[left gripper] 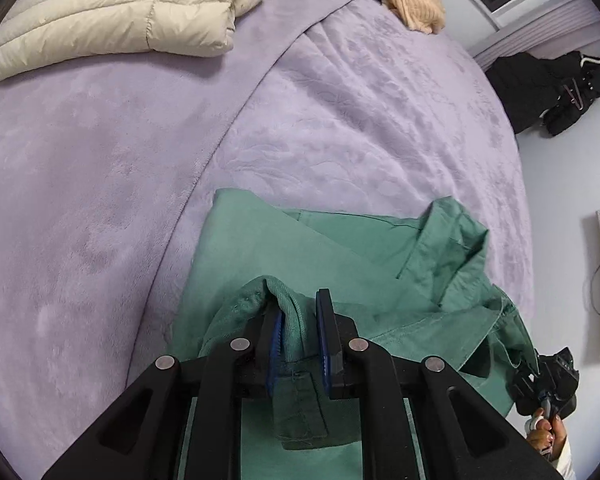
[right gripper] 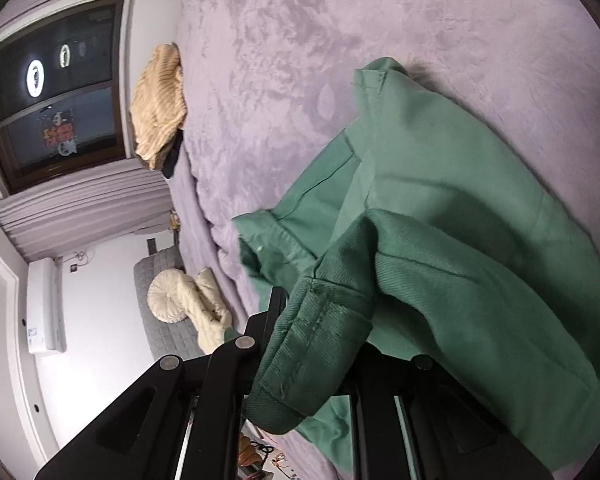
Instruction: Fold small clothes
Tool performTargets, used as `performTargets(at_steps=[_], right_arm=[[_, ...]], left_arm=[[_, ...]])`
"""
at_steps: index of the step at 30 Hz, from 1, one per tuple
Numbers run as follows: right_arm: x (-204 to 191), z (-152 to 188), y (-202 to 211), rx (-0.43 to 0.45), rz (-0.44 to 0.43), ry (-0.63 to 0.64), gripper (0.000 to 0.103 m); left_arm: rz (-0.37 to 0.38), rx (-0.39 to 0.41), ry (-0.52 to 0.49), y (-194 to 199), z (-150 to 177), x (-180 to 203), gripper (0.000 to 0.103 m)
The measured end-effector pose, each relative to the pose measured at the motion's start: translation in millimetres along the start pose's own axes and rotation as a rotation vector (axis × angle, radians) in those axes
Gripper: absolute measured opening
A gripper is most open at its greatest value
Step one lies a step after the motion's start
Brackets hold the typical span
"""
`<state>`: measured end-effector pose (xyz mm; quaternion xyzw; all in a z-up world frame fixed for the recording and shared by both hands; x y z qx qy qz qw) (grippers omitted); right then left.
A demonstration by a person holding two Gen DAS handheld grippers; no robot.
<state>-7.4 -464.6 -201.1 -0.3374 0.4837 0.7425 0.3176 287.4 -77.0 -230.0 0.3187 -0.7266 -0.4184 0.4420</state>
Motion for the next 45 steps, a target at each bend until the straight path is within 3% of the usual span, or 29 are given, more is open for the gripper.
performTargets(at_steps=[3,5,6,7,8,9,10,12,14,17,20,22,24,25,26,27,30,33,37,38,40,42,45], right_arm=[[12.0,-15.2,-15.6,0.007,0.025,-0.037,0.015],[15.9,-19.5,-19.2,0.008,0.02,-0.071,0.018],[15.1,-19.2,-19.1,0.003,0.018,-0.073,0.023],[12.9,-17.9,-17.4,-0.001,0.023,-0.063,0.036],[9.3,-17.1,-14.1,0.001,0.024,-0.044,0.048],[2.3,-18.3,-9.4,0.014,0.03,-0.018,0.075],[-4.2,-18.1,-3.1,0.029,0.032,0.011,0.08],[-18.2,-18.5,10.0,0.058,0.063,0.098,0.08],[-29.6,-16.9,20.8,0.097,0.158,0.22,0.08],[-39.5,-7.3,19.7,0.133,0.387,0.46,0.079],[-40.3,-4.0,8.4,0.195,0.625,0.694,0.078],[-35.1,-12.2,4.9,0.25,0.766,0.775,0.078],[-22.3,-22.1,-0.5,0.244,0.834,0.793,0.078],[-13.9,-25.5,-5.9,0.227,0.869,0.8,0.062],[-7.3,-26.1,-11.9,0.203,0.898,0.821,0.04],[-4.0,-23.5,-17.1,0.173,0.901,0.845,0.007],[-14.6,-27.1,-7.6,0.235,0.86,0.873,0.007],[-4.2,-53.2,3.0,0.23,0.804,0.746,0.007],[7.2,-71.9,17.3,0.203,0.647,0.56,0.012],[7.2,-71.7,22.9,0.215,0.644,0.549,0.017],[5.9,-67.8,35.0,0.24,0.662,0.55,0.038],[4.3,-59.6,46.8,0.253,0.648,0.553,0.044],[8.6,-40.8,56.3,0.239,0.63,0.554,0.045]], left_arm=[[-0.072,-0.058,-0.032,-18.5,-2.0,-5.3,0.021],[-0.075,-0.058,-0.044,-14.5,-4.8,-4.9,0.022],[-0.073,-0.045,-0.051,-8.7,-6.7,-4.7,0.027],[-0.095,-0.02,-0.067,1.0,-10.3,-6.3,0.064],[-0.129,0.007,-0.08,10.9,-13.8,-8.1,0.086],[-0.167,0.046,-0.092,24.2,-19.3,-10.3,0.103],[-0.18,0.084,-0.108,38.2,-24.8,-11.4,0.103],[-0.17,0.101,-0.116,54.0,-30.6,-13.8,0.103],[-0.201,0.103,-0.143,60.4,-31.4,-15.9,0.103],[-0.254,0.076,-0.227,50.9,-24.4,-8.7,0.103],[-0.26,0.019,-0.283,23.6,-9.3,7.7,0.103],[-0.258,-0.008,-0.305,4.2,-0.7,19.7,0.103],[-0.283,-0.013,-0.329,-13.0,2.0,29.6,0.103],[-0.296,-0.012,-0.34,-20.4,1.9,33.5,0.103],[-0.316,-0.008,-0.355,-28.4,1.1,36.8,0.103],[-0.341,-0.008,-0.365,-35.1,0.8,37.1,0.103],[-0.408,-0.027,-0.363,-54.4,1.8,28.4,0.103],[-0.437,-0.051,-0.324,-65.7,7.2,6.6,0.103],[-0.449,-0.054,-0.255,-58.1,7.1,-19.3,0.103],[-0.469,-0.052,-0.243,-51.6,5.7,-25.4,0.103],[-0.473,-0.039,-0.228,-35.6,3.4,-34.9,0.103],[-0.437,-0.027,-0.214,-20.5,3.5,-41.9,0.103],[-0.364,-0.031,-0.195,-12.5,0.4,-46.9,0.103]])
Point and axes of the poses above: each gripper's, at about its wrist camera, not at the fingertips, and y roughly against the way its jaws point, x to its right, z to its underside, the point moved 9 cm from there along -y, roughly the way its jaws point, and after that the axes turned 11 degrees about -y, right-handed, at the moved point
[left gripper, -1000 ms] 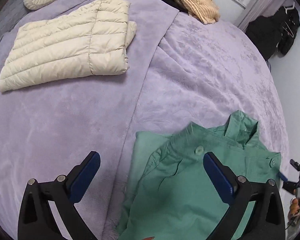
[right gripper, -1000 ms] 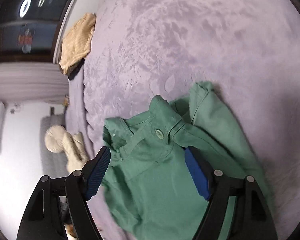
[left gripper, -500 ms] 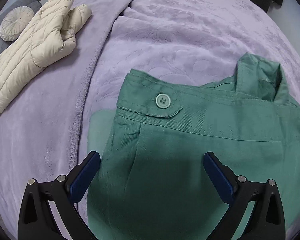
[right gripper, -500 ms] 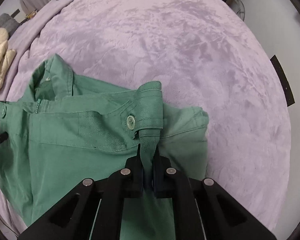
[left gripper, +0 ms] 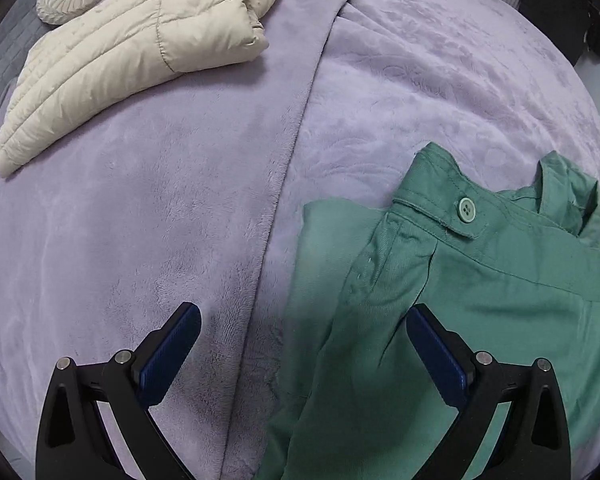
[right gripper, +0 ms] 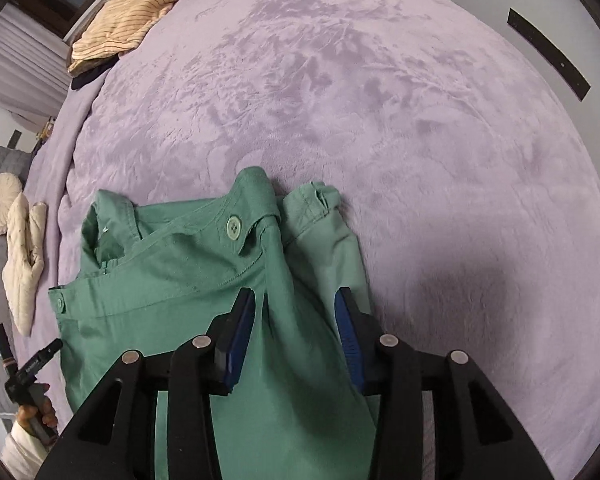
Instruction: Fold small clothes
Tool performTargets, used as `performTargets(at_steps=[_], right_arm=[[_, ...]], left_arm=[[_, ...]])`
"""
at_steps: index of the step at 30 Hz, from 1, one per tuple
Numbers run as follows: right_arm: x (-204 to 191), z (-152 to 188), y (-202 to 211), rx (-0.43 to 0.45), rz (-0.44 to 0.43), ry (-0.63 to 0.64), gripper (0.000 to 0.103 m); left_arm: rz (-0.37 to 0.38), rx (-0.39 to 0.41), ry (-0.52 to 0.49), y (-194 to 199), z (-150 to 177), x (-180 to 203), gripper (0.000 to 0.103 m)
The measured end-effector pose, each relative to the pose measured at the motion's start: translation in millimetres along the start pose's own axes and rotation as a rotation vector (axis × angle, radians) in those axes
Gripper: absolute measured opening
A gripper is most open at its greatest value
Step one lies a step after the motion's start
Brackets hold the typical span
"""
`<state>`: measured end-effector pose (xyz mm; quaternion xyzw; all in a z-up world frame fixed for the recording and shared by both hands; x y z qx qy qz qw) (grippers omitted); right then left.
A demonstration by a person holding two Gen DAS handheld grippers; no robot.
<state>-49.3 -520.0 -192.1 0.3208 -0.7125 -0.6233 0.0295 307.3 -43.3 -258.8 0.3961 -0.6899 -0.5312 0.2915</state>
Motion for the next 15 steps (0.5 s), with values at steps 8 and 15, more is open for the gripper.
performTargets(at_steps=[8,15], right_arm=[[-2.8,47.5,5.1,-0.029,-0.006,-0.031,0.045],[-7.6,62.1,20.7,-0.031,-0.046,-0.019,0.048]], left_arm=[[0.136,-0.056,-0.044,-35.2,-32.5,46.9,0.047],[0.133,0.01,-0.052,-15.4,-21.4,16.8,0.011]])
Point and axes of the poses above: each gripper's, at about its wrist camera, not at the fingertips, and y roughly against the way its jaws point, x to its right, z to its underside, the point moved 9 cm from there along -y, roughly the way its jaws point, and after that the axes turned 11 degrees about -y, right-handed, at the moved point
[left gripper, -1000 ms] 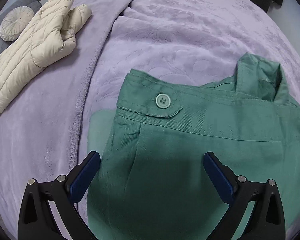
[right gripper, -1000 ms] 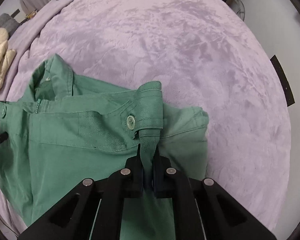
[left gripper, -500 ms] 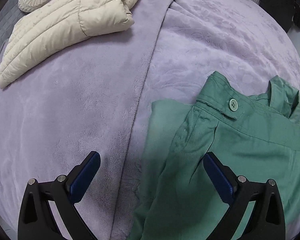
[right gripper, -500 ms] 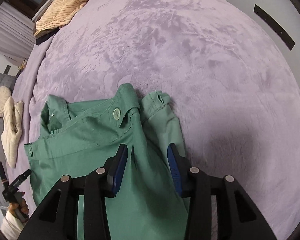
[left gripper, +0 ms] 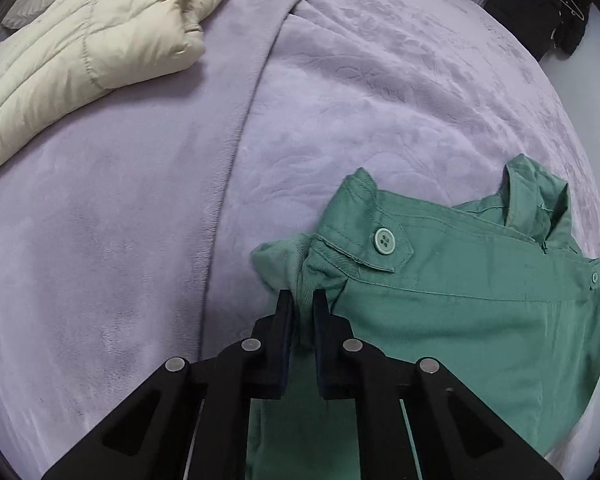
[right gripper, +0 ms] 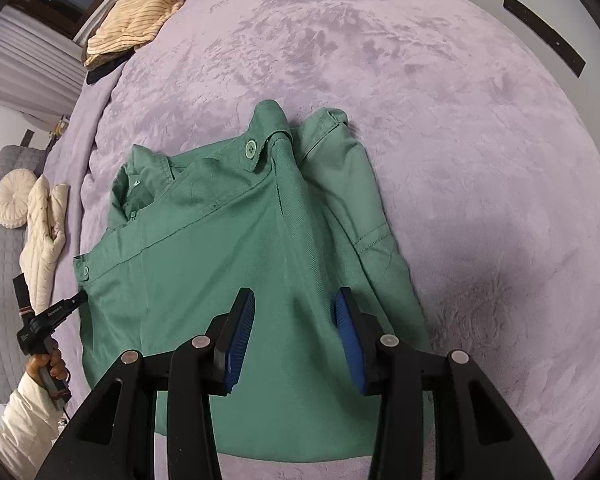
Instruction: Fold small clothes
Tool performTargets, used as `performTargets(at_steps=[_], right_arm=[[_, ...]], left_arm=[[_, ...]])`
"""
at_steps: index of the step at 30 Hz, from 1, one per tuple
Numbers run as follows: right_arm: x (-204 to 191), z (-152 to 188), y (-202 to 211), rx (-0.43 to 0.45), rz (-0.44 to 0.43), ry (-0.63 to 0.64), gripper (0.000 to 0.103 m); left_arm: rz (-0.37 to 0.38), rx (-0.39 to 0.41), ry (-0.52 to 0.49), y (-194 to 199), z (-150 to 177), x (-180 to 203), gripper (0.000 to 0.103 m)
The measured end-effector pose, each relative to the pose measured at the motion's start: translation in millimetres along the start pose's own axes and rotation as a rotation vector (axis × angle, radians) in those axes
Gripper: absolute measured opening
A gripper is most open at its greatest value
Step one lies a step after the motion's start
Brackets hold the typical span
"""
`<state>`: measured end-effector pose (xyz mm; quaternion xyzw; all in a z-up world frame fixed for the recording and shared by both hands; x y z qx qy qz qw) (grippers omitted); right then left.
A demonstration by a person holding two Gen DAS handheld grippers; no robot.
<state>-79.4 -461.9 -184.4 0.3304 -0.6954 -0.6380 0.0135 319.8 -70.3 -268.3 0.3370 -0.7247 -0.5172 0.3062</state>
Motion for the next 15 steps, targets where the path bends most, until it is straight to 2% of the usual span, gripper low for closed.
performTargets(at_steps=[3,7,11,13,15], right_arm=[[8.0,5.7,-12.9,-0.022,0.05,0.016,0.05],[25.0,7.0,-17.1,-0.034,0.062,-0.042,0.05],[33.6,4.5,-1.9,0.004,0.1,-0.031,0.05],[28.2,7.0,7.3,0.018,0.083,-0.014,0.05],[14.5,15.7,14.5,0.013,0.024,0.007,0.05]], left_arm=[[-0.053,-0.021,0.01,-3.8,4.4,-12.1,0.012],[-0.089,-0.008,0.052,8.6,10.5,-15.8,0.012],[-0.164,0.013,-0.026,39.3,23.3,-13.3,0.012],[-0.14,0.026,-0.038,55.8,34.6,-9.8,0.012],[-0.096,0.027,-0.046,66.6,47.9,-3.1,0.012]])
Point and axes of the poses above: each gripper's, at about its wrist camera, not at the fingertips, and y roughly against the way its jaws point, x to its right, z to its underside, the point moved 9 cm from there along -y, roughly the way its jaws point, and after that the axes turned 11 degrees about -y, right-handed, at the moved point
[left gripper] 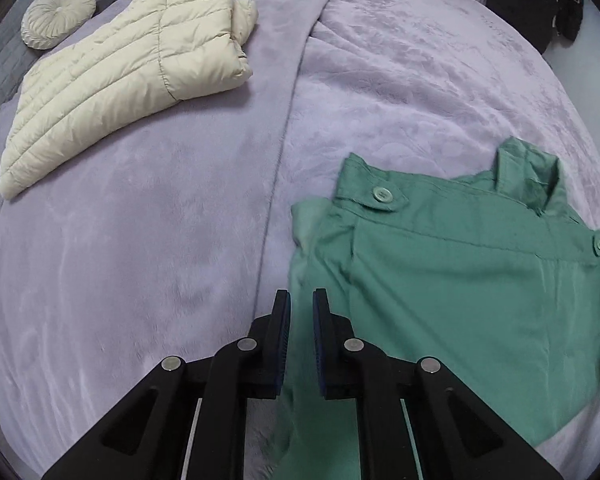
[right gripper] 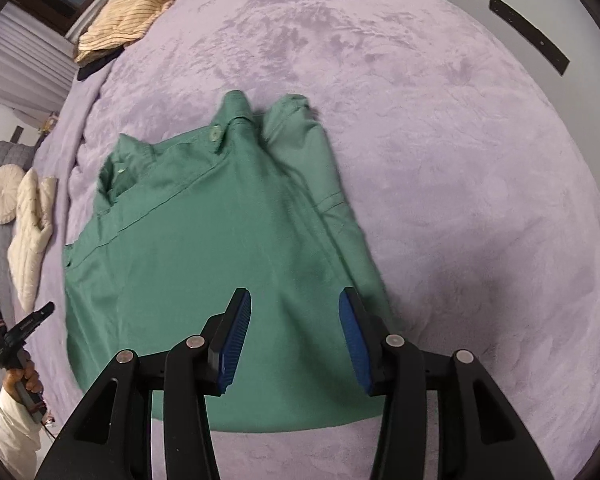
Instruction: Fold small clothes
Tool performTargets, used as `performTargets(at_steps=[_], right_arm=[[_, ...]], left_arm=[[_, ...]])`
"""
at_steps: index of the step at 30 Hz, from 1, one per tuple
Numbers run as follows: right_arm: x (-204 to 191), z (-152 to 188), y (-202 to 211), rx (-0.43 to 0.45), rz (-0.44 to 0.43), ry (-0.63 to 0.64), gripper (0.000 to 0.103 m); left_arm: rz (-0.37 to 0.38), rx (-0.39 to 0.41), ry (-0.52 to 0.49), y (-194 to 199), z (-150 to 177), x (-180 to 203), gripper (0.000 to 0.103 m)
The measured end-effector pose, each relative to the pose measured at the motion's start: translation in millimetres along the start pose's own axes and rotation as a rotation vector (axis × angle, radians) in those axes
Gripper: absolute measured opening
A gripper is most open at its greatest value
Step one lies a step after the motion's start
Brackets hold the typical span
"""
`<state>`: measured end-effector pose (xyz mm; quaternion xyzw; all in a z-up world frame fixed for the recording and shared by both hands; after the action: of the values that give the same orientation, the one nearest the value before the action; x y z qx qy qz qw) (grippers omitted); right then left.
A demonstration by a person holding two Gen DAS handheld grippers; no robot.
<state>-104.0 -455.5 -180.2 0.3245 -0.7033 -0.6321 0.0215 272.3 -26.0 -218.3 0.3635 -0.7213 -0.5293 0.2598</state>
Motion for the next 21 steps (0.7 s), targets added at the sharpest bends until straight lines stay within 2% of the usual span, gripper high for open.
performTargets(at_steps=[3,7,12,14,16,19,21], right_arm=[[-32.9,28.8,-2.0,-0.057,-0.09,0.052,0.045],[-96.8,79.7,-20.0,-0.147,-0.193,0.152,0.045],[-157.1,122.4,-62.4,-0.227,-0.256,0.205,0.044],[-158.7,134.6,-85.7,-0.238,-0.192,0.246,0.044],[-148.3,139.0,-103.3,-0.246,-0.137,0.262,0.041],[-124.4,127.4,-101.2,-0.234,-0.114,0.231,0.035],[-102.8,114.8,-91.1,-0.209,-0.089,0.224,0.034]], left_arm=[[0.037,-0.019,-0.025,6.2,21.5,29.6,0.012],[0.146,-0.034,-0.005,18.7,54.1,75.7,0.012],[0.232,-0.031,-0.087,18.1,68.7,153.5,0.012],[0.232,-0.054,-0.122,2.7,79.0,174.5,0.012],[0.195,-0.09,-0.138,-17.1,93.4,178.2,0.012],[0.229,-0.086,-0.077,-20.4,100.7,159.7,0.012],[0.193,-0.081,-0.063,-13.3,101.6,137.9,0.012]])
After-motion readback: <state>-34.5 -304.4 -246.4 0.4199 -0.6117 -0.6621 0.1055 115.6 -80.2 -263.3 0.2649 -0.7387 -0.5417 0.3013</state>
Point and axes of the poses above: each gripper's, at about its wrist camera, not at the fingertips, and y roughly against the way its jaws point, x to its right, z to its underside, the point moved 9 cm from there along -y, roughly the way its jaws point, and after that the axes turned 11 degrees about -y, right-handed, at the moved point
